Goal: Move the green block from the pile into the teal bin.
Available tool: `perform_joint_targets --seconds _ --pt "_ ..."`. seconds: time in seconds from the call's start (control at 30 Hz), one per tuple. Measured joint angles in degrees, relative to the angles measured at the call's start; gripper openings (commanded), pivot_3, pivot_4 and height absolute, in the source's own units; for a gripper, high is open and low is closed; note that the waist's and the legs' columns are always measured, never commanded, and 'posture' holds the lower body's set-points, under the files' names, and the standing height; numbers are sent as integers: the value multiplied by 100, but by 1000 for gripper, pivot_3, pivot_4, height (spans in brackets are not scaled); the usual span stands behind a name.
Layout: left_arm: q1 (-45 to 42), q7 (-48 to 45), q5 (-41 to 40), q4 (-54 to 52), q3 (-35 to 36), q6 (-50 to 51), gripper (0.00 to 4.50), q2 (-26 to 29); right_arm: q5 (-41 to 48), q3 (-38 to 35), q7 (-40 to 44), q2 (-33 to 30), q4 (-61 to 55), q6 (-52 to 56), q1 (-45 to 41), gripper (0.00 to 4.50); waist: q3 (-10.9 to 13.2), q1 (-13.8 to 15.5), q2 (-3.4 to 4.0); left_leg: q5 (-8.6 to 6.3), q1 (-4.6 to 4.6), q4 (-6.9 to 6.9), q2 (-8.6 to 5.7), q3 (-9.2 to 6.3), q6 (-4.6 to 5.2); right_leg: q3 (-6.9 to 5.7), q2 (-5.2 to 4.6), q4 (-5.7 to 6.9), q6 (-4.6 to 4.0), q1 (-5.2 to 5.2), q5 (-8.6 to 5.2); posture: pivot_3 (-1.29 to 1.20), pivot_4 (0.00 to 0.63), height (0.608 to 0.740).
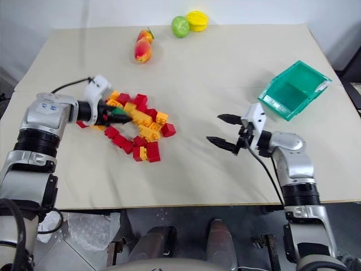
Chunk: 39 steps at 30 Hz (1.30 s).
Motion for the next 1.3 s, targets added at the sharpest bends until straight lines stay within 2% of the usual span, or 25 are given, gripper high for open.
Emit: perform_joint_targets --seconds 0.1,0.2,0.27,0.3,0.33,0.43,0.6,0.67,0.7,0.77,0.87,1.1,1.17,1.3 --pt "101 -216 -356 -785 315 -310 2174 -182 9 -140 -19 -130 -122 2 128 4500 0 29 0 -3 0 9 -2 5 2 3 -1 0 3 2 2 0 150 740" --pt "296 -341 -565 -1138 342 -550 2174 -442 11 -182 -40 -182 -157 9 183 4500 0 29 0 -4 0 19 -3 7 3 3 0 8 2 3 3 0 150 740" --pt "510 -484 -668 -1411 257 -1027 2174 -941 17 -357 -104 -361 -243 26 403 4500 0 55 0 -4 1 23 -3 7 4 3 -2 8 3 9 4 0 150 740" --pt "544 -531 -674 -1419 185 -1136 2174 -1064 17 -393 -129 -395 -254 28 430 4500 0 83 0 -5 0 27 -3 8 5 2 -2 4 6 12 6 0 150 740" --pt "615 -670 -650 -1375 -116 -1514 2174 -1497 29 -543 -214 -495 -389 32 563 4500 0 131 0 -7 0 32 -5 12 9 2 -2 -5 9 18 11 0 150 740" --pt "681 -788 -432 -1021 -629 -2115 2174 -2019 80 -662 -338 -559 -602 52 676 4500 0 159 0 -10 2 36 -15 26 14 3 3 -13 9 23 17 0 150 740" --pt "655 -844 -158 -329 -906 -2768 2174 -2425 117 -804 -497 -598 -775 154 979 4500 1 116 -1 -10 8 32 -10 40 15 4 10 -14 1 23 22 0 150 740" --pt "533 -782 17 90 -991 -3038 2896 -2552 138 -853 -574 -615 -914 184 1099 4500 1 130 -1 -10 8 35 -12 39 16 4 9 -13 2 25 23 0 150 740" --pt "473 -697 133 260 -1045 -3152 3058 -2619 153 -882 -607 -618 -1019 205 1189 4500 1 154 -2 -11 8 36 -12 39 16 4 9 -14 3 26 23 0 150 740" --pt "390 -597 314 651 -1117 -3335 3697 -2768 194 -969 -694 -622 -1326 255 1455 4500 1 186 -2 -13 7 38 -14 40 21 3 9 -18 7 30 25 0 150 740" --pt "378 -871 305 732 -1086 -3367 4479 -2758 219 -1015 -770 -622 -1548 301 1663 4500 1 182 -2 -16 6 40 -14 38 26 5 9 -21 10 30 27 0 150 740" --pt "266 -1082 256 693 -942 -3382 4479 -2679 226 -1013 -858 -623 -1662 425 1637 4500 1 163 -2 -16 9 41 -13 34 26 7 9 -19 11 30 28 0 150 740" --pt "387 -1240 94 307 -775 -3320 4479 -2416 257 -1012 -816 -698 -1664 495 1630 4500 1 143 -2 -16 9 39 -10 32 26 9 9 -17 10 28 27 0 150 740" --pt "855 -1537 -418 -581 -171 -2793 4479 -1559 310 -1072 -609 -1098 -1665 644 1697 4500 0 99 0 -17 16 36 -4 29 26 12 9 -17 10 30 27 0 150 740"
